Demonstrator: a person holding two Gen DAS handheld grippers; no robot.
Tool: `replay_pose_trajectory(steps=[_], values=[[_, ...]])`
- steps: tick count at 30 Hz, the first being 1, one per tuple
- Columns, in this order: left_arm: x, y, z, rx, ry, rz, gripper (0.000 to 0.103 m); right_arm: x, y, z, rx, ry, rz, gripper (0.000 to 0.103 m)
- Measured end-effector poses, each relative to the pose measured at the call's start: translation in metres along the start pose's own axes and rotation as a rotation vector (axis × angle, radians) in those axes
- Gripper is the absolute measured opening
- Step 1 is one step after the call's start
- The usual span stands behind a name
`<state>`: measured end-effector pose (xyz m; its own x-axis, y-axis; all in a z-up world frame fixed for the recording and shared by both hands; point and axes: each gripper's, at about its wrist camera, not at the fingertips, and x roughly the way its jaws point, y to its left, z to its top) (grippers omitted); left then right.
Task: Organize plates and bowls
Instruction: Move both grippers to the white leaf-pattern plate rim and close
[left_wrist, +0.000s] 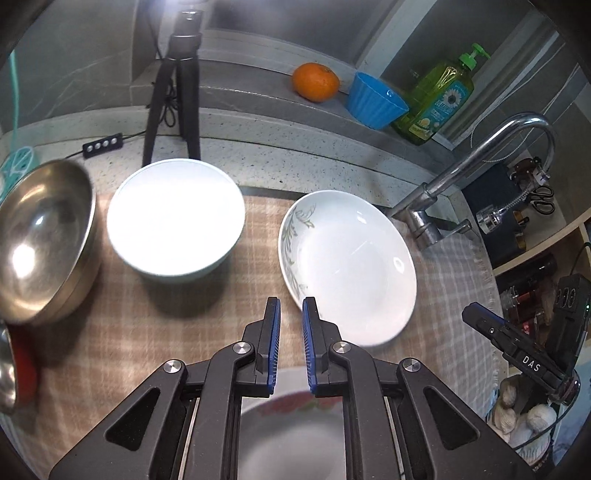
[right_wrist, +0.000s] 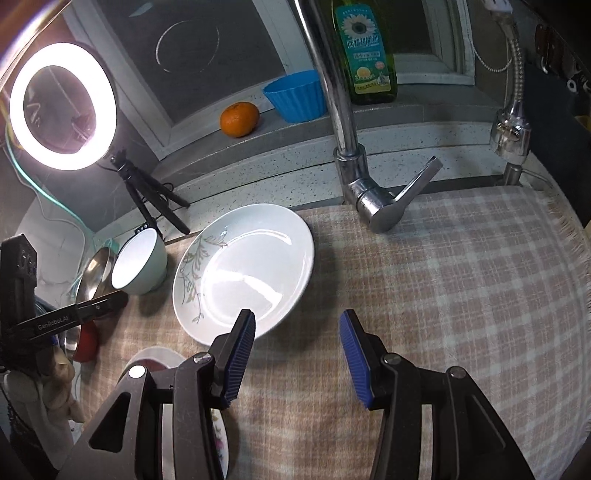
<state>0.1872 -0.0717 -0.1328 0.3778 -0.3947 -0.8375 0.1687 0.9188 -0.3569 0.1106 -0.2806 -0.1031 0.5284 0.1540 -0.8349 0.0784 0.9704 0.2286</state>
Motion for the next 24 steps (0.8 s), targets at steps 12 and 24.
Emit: replay_pose_trajectory(steps=[12, 24], values=[[0.044, -0.001, 0.023, 0.015, 0.032, 0.046, 0.011, 0.051, -0.021, 0.024, 0.096, 0.051, 0.061, 0.025], [0.063, 0.006, 0.028, 0.000, 0.067, 0.067, 0.011, 0.079, -0.027, 0.032, 0.123, 0.085, 0.061, 0.018]])
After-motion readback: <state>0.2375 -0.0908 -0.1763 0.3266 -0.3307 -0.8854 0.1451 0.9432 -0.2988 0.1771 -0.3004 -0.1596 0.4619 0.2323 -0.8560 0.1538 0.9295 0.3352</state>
